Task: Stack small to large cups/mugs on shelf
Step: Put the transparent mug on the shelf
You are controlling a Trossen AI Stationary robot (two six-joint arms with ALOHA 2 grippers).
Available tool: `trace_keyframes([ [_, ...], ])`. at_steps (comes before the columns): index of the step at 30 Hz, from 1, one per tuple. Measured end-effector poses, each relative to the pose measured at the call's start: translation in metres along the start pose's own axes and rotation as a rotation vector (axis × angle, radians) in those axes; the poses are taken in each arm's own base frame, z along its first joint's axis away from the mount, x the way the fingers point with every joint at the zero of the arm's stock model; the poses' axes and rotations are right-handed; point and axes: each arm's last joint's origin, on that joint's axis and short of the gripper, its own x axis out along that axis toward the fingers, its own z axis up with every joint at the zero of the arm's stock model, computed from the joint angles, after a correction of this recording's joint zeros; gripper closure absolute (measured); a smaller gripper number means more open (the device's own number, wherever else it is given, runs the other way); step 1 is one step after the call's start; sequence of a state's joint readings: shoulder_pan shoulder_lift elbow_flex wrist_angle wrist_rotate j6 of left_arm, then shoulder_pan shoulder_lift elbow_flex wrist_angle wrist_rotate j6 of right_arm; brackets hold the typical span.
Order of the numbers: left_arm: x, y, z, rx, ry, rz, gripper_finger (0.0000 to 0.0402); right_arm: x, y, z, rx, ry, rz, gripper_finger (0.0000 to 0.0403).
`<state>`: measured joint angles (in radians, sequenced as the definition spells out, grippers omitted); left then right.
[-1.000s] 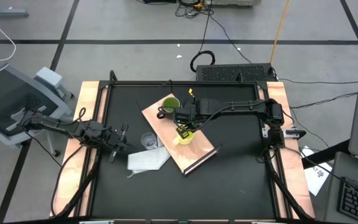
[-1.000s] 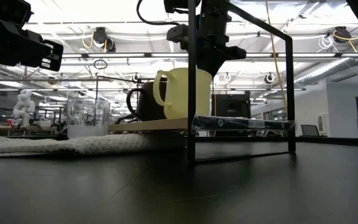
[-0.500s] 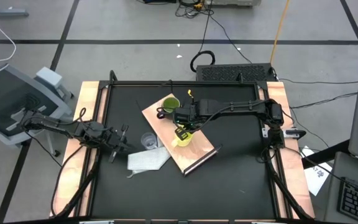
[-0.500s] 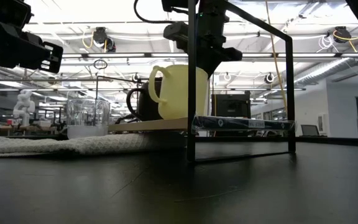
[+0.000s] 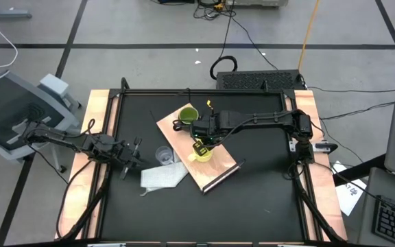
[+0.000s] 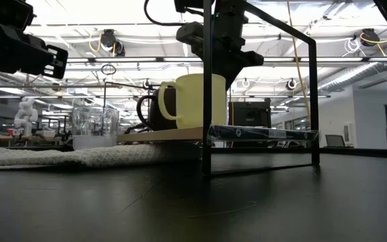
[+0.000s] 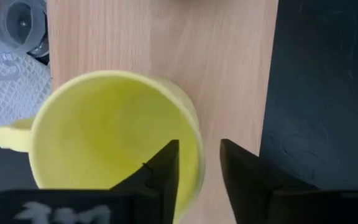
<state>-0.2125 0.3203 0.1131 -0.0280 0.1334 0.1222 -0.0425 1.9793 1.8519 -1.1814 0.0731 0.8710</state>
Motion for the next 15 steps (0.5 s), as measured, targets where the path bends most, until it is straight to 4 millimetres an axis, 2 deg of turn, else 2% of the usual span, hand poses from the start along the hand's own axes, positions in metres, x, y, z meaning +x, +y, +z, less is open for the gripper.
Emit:
trace_keyframes([
  [7,0.0,-0.005,0.001,0.009,-0.004,-0.04,0.0371,-0.004,0.001,-0.002,0.0,-0.002,0.015,0.027],
  [15,0.001,-0.007,0.001,0.019,-0.007,-0.06,0.0371,-0.034,0.002,-0.007,-0.034,-0.076,0.13,0.027],
])
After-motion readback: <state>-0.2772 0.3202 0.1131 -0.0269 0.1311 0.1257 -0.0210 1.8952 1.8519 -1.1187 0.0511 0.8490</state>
